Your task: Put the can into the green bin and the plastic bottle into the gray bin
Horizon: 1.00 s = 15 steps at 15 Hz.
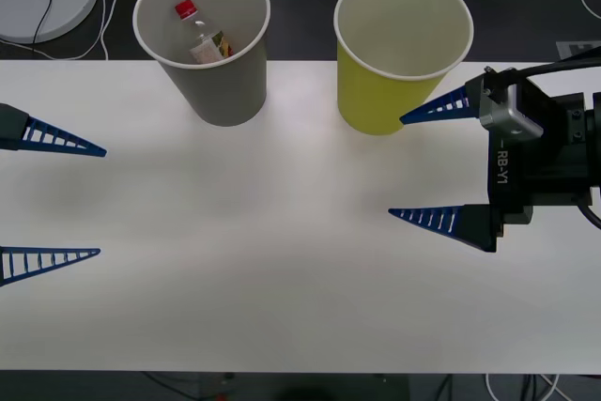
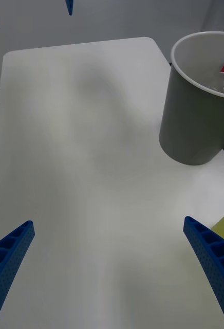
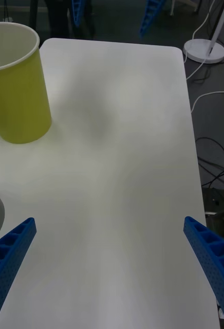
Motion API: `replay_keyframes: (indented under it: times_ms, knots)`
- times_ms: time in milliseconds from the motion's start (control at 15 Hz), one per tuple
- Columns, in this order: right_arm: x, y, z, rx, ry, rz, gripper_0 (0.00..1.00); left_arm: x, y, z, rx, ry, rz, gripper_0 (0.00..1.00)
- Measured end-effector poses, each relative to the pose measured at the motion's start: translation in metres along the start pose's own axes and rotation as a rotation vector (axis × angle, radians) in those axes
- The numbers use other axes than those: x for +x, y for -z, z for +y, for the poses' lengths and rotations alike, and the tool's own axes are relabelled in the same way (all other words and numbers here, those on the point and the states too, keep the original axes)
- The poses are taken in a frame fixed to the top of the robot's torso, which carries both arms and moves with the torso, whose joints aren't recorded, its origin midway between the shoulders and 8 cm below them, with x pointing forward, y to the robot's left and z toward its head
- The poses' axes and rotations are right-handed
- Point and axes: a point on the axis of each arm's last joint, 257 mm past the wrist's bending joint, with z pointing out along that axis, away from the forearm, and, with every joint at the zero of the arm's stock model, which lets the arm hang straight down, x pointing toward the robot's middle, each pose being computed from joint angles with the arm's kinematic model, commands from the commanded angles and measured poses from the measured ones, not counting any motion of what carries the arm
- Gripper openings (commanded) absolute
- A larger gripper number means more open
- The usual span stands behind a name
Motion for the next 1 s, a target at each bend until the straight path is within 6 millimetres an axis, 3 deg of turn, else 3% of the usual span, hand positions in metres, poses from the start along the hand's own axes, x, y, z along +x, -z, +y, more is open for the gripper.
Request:
replay_keyframes:
  times_ms: [1000]
  knots:
    - [0.063, 0.047, 0.016, -0.122, 0.093, -0.041, 1.0, 0.0, 0.0, 0.0, 0.0, 0.0, 0.0, 1.0]
